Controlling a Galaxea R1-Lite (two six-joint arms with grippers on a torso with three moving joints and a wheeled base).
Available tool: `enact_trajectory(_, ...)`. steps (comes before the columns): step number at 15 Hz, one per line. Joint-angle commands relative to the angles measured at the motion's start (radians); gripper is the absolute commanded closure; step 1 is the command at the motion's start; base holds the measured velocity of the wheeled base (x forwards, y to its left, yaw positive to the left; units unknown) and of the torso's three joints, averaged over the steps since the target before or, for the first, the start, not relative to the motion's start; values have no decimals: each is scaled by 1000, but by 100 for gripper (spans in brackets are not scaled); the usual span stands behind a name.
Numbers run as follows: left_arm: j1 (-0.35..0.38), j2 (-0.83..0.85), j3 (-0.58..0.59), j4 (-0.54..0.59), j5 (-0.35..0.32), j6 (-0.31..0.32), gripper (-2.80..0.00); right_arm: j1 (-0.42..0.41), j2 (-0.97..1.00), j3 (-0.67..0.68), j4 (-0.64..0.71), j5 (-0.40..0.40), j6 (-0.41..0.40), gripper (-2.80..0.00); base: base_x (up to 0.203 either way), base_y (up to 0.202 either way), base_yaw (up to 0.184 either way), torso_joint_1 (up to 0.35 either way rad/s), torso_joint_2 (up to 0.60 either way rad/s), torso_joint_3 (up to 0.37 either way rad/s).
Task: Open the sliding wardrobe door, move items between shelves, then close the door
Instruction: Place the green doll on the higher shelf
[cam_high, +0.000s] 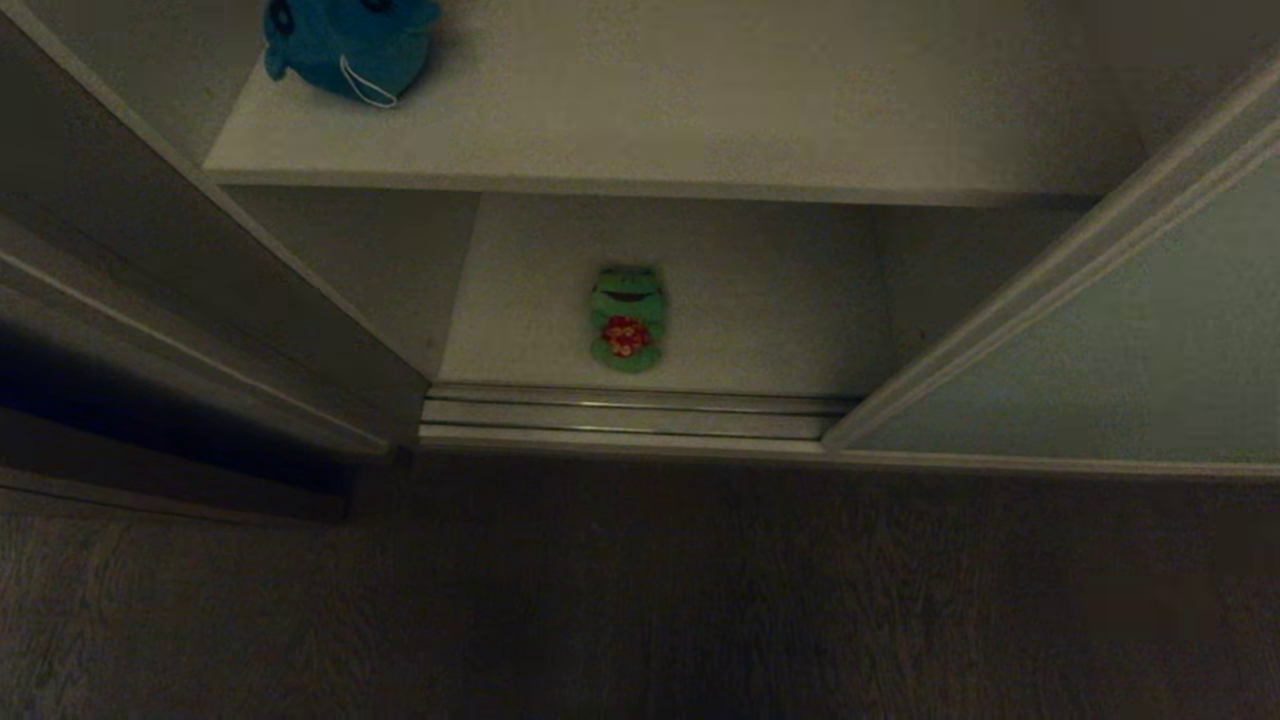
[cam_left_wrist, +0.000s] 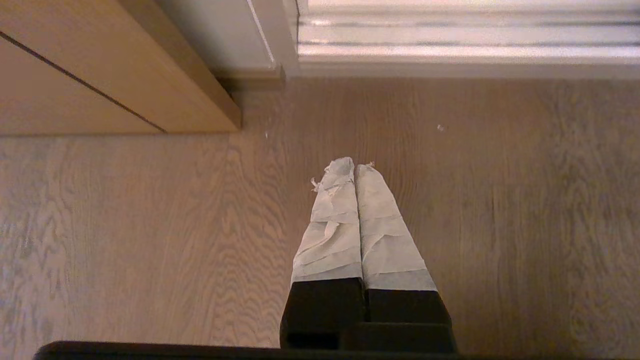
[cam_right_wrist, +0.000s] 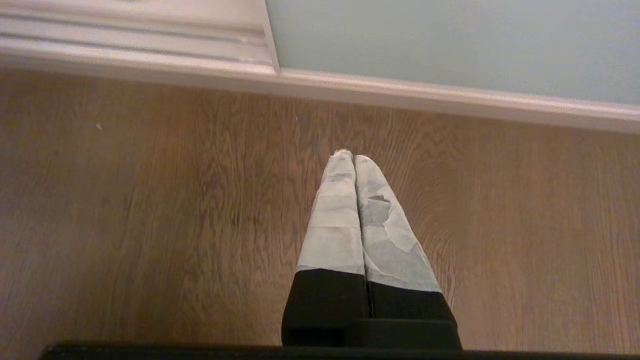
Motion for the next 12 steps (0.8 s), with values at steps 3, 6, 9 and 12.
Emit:
enact_trajectory(3,0,4,2,-6,0,0,0,0,-3,0,0,1,0,0,0,0,0,1,2,-200)
enact_trajectory(6,0,4,2,-6,0,-2,0,0,-3,0,0,1,0,0,0,0,0,4,1,-194)
enact_trajectory(9,0,4,2,-6,0,-2,0,0,-3,0,0,1,0,0,0,0,0,4,3,-197)
enact_trajectory(12,0,4,3,-8,0,-2,0,0,-3,0,0,1,0,0,0,0,0,0,3,-194)
